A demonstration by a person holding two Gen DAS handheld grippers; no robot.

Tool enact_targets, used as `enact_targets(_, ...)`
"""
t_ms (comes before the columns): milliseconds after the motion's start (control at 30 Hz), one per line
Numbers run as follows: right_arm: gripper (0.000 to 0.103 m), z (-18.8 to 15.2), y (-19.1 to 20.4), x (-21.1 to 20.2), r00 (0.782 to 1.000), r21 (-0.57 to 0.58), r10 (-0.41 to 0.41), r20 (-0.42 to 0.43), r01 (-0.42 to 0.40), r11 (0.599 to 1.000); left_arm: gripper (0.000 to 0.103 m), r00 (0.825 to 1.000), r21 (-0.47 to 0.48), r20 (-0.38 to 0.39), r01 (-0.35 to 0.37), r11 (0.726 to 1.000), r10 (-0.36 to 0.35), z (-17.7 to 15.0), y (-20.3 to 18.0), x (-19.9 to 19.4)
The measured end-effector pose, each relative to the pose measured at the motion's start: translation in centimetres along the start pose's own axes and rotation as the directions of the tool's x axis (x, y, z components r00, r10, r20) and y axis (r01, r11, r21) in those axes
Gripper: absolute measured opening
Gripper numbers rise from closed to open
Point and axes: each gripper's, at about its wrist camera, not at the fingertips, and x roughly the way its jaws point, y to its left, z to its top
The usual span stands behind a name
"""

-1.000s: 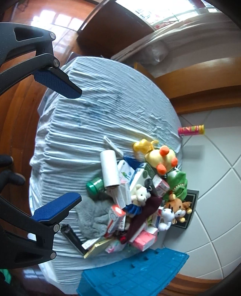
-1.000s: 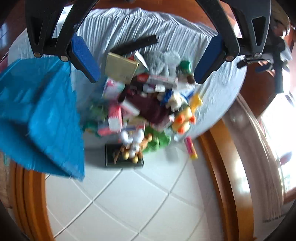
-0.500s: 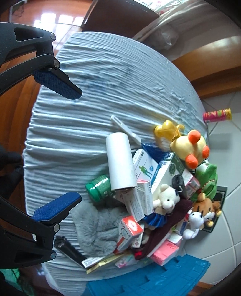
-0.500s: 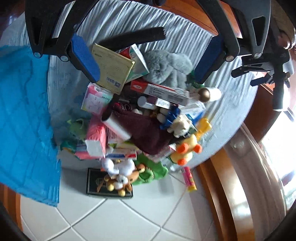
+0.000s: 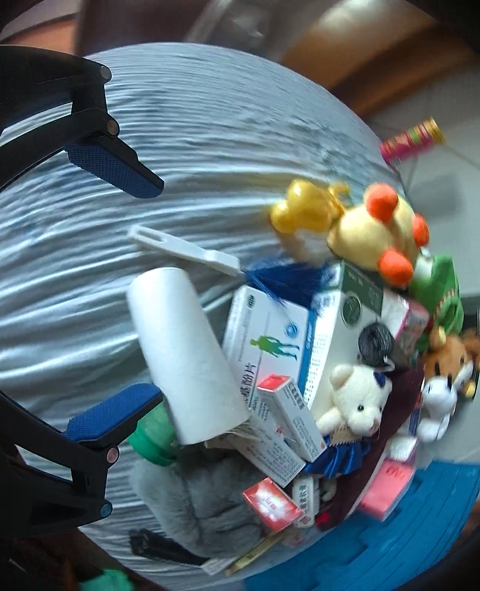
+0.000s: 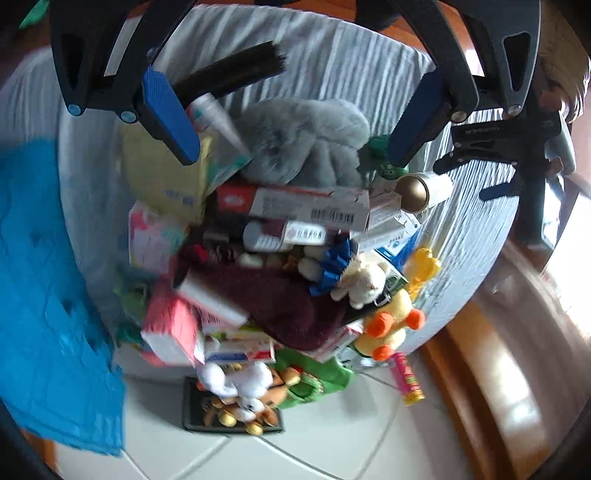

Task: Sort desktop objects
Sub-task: 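Move the left tool toward the white paper cup while the right tool approaches the grey fluffy item, then grasp the white paper cup with the left tool while the right tool lowers onto the grey fluffy item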

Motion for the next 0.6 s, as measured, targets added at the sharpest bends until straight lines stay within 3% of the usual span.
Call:
enact_targets(100, 0.103, -1.7, 1.9, 0.3, 0.999, 0.097, -0.043, 0.007, 0.043, 0.994, 0.102, 0.999, 0.148, 0.009, 0.041, 0.988, -0.043, 0.6, -0.5, 1.0)
enact_targets(200, 0.103, -3.0, 3.6, 0.7, 0.997, 0.164, -0.081, -0.004, 0.081, 0.983, 0.096, 0.997, 0.222, -0.005, 0.074, 0.972, -0.075, 1.2, -0.8, 2.3)
enact_targets(233, 0.103, -3.3, 4.1, 0.7, 0.996, 0.179, -0.087, -0.004, 0.086, 0.98, 0.082, 0.996, 0.226, -0.014, 0.09, 0.97, -0.089, 1.3, -0.7, 2.7)
enact_targets(267, 0.103, -3.5, 4.5, 0.8, 0.996, 0.185, -0.094, -0.006, 0.093, 0.978, 0.06, 0.994, 0.228, -0.024, 0.107, 0.968, -0.104, 1.5, -0.6, 3.1)
enact_targets(367, 0.103, -3.7, 5.8, 1.4, 0.994, 0.19, -0.11, -0.007, 0.109, 0.976, 0.05, 0.992, 0.173, -0.048, 0.122, 0.977, -0.116, 1.7, 1.0, 3.9)
enact_targets(600, 0.103, -4.1, 8.4, 4.6, 0.996, 0.208, -0.086, -0.021, 0.088, 0.974, 0.047, 0.987, 0.016, -0.08, 0.138, 0.99, -0.136, 0.1, 6.8, 2.6)
